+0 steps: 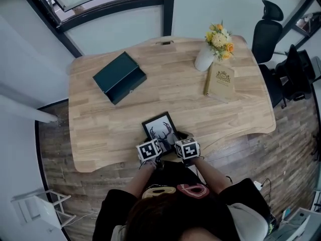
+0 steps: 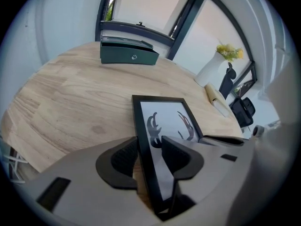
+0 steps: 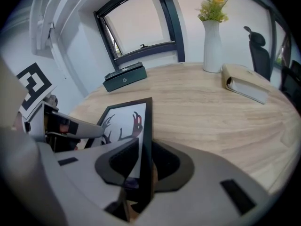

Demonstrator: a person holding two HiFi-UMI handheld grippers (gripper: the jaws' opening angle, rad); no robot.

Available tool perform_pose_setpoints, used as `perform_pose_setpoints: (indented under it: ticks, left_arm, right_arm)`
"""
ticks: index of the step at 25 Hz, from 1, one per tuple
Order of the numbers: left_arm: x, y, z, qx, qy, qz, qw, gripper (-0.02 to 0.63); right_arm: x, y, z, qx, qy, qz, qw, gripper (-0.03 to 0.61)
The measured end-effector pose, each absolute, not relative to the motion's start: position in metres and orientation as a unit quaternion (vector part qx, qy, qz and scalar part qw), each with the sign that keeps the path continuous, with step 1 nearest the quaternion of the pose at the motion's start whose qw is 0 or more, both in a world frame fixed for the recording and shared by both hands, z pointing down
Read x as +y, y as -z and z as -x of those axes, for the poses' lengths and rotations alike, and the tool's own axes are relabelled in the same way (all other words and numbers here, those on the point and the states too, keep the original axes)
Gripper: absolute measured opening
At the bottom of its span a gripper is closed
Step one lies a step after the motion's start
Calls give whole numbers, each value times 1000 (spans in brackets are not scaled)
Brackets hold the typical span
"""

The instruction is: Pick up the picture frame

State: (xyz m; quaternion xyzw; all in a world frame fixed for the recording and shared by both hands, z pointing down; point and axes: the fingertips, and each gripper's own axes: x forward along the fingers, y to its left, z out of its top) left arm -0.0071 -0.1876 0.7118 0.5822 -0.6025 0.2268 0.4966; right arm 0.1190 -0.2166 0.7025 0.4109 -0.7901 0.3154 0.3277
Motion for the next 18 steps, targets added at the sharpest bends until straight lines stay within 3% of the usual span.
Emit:
perform_pose_setpoints:
  ticks: [18]
  left_arm:
    - [-177,-708,30,-624,-149,-553,531,81]
  right_arm:
    - [-205,-699,-112,-783,-314,-423,331,72]
